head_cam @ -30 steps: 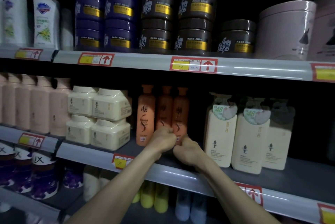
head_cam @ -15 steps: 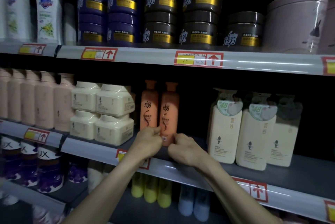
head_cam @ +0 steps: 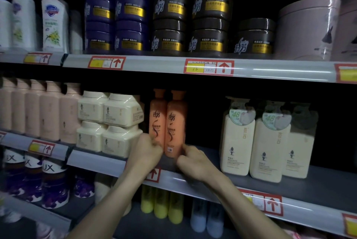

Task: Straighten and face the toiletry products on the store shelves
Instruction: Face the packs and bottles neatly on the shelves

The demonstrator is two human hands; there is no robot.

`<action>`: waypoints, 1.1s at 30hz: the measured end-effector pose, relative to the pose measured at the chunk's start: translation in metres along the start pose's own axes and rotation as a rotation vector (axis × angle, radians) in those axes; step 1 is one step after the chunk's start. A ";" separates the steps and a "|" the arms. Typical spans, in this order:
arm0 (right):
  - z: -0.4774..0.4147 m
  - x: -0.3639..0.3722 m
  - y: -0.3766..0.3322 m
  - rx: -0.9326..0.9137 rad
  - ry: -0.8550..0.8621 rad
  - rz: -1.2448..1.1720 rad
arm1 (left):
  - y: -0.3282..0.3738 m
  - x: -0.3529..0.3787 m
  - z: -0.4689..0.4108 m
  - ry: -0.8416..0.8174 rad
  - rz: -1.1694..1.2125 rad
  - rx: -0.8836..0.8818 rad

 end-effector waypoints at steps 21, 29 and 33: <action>0.009 0.014 0.002 -0.138 0.061 0.298 | -0.020 0.010 -0.027 -0.007 -0.278 0.123; 0.010 0.015 0.000 -0.150 0.048 0.307 | -0.018 0.011 -0.022 -0.011 -0.299 0.208; 0.012 0.011 0.000 -0.136 0.047 0.279 | -0.005 -0.001 -0.012 -0.034 -0.292 0.207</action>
Point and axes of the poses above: each hand's wrist, its own z-axis away from the middle knuckle, its own x-axis out of the palm, y = z × x, the point moved 7 cm from there along -z, towards the middle knuckle, and after that the axes turned 15 degrees about y, right-handed, at the moved point
